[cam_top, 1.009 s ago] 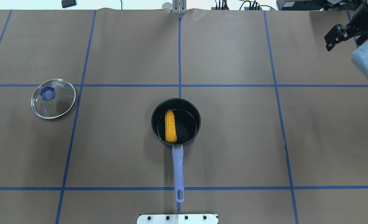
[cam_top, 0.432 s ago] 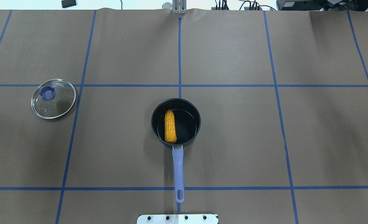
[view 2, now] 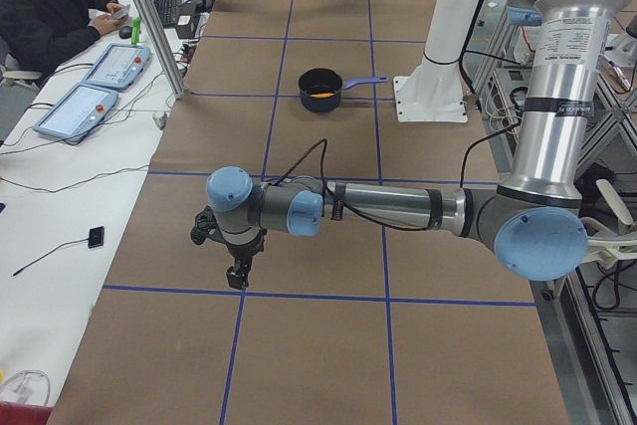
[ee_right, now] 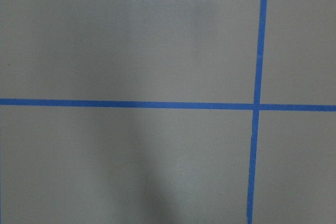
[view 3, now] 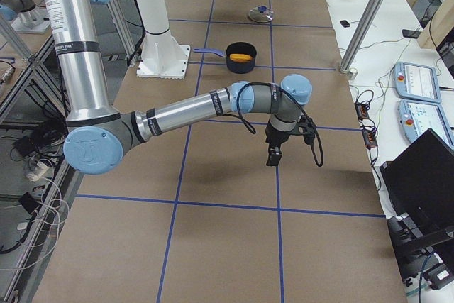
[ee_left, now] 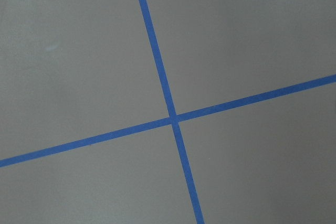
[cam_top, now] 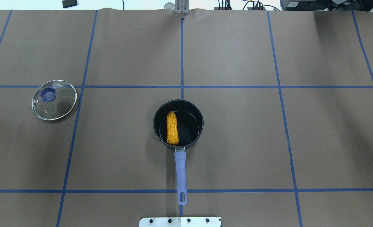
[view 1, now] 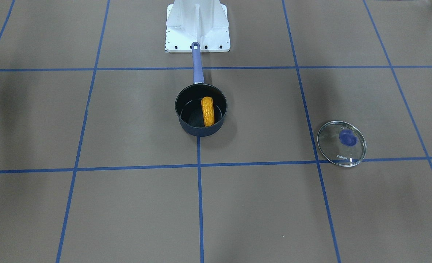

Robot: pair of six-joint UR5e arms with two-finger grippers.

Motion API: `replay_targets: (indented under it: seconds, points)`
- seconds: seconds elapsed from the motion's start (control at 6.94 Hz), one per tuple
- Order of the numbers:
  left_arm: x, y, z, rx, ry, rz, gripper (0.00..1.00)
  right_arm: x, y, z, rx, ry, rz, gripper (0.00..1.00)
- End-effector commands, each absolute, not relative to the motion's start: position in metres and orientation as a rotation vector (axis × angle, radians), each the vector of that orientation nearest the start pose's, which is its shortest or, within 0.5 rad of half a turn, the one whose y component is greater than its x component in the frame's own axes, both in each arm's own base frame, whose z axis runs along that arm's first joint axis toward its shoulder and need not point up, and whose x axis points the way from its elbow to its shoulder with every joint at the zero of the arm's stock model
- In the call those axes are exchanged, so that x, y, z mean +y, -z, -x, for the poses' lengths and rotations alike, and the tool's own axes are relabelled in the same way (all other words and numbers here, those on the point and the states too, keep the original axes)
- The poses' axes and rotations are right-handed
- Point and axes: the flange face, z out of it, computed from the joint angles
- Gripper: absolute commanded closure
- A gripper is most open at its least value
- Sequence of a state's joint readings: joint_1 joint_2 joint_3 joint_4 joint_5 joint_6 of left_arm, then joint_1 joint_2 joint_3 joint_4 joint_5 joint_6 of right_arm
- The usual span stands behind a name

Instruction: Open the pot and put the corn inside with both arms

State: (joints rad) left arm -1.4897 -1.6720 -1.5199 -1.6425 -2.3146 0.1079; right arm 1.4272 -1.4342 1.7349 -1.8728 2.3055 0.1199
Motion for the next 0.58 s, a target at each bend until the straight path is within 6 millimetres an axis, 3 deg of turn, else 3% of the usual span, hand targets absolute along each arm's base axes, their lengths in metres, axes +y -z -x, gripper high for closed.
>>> replay_targets:
  seconds: [0.0, 0.43]
  points:
    - [-0.5424, -0.6309, 0.0216, 0.746, -0.220, -0.116, 0.01, -0.5215, -0.5703, 0.0072, -0.716, 0.002, 0.141, 0.00]
    - [-0.5423, -0.6308, 0.0215, 0.748, -0.220, -0.116, 0.01, -0.5222, -0.5741, 0.0087, -0.723, 0.005, 0.149, 0.00]
